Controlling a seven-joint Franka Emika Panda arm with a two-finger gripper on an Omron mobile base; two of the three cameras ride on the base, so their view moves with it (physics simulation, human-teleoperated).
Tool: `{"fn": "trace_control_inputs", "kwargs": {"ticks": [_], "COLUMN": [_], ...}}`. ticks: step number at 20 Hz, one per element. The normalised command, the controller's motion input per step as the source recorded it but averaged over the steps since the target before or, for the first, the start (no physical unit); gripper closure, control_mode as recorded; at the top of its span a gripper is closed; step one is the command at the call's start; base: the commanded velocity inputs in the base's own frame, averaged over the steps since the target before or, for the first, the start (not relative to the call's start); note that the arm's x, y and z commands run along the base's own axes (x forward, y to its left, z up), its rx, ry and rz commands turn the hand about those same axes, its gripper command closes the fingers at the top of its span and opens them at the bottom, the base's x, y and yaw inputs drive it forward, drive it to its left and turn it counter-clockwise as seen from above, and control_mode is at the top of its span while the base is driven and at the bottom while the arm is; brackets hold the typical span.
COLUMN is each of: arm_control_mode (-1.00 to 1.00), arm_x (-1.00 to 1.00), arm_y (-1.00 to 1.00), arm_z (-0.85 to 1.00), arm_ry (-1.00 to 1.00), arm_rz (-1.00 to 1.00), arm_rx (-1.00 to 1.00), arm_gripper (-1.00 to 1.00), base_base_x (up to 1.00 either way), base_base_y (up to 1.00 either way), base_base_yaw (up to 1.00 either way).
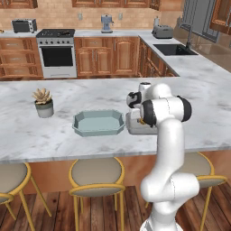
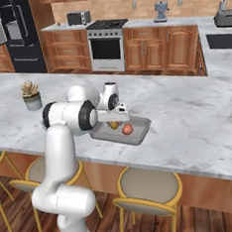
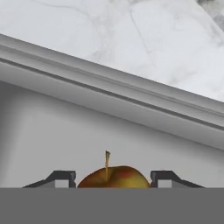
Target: Place the cold items (apple and peach) from the fridge in one tupperware on the dining counter. Place the warm items (kebab skewer and hot dog) in the stove area in another tupperware.
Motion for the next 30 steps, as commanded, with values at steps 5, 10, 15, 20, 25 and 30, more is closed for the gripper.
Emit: {"fn": "trace_control_inputs", "kwargs": {"ticks": [5, 10, 15, 20, 25, 30], "arm_control_mode": [-1.0, -1.0, -1.0, -1.0, -1.0, -1.0], "arm_x": [-0.2, -0.48, -0.76, -0.82, -0.95, -0.92], "arm_y": [0.0, 0.0, 0.0, 0.0, 0.07, 0.3], "arm_z": [-0.03, 0.15, 0.51, 0.76, 0.76, 0.79], "arm_ry": [-0.01, -0.03, -0.08, -0.11, -0.01, 0.0], "arm_rz": [0.0, 0.0, 0.0, 0.0, 0.0, 0.0], "arm_rx": [0.0, 0.01, 0.04, 0.01, 0.02, 0.0], "arm_gripper": [-1.0, -1.0, -1.0, -1.0, -1.0, -1.0], "base_base_x": [0.0, 0.0, 0.0, 0.0, 0.0, 0.0], "base_base_y": [0.0, 0.0, 0.0, 0.0, 0.0, 0.0], "base_base_yaw": [0.0, 0.0, 0.0, 0.0, 0.0, 0.0]}}
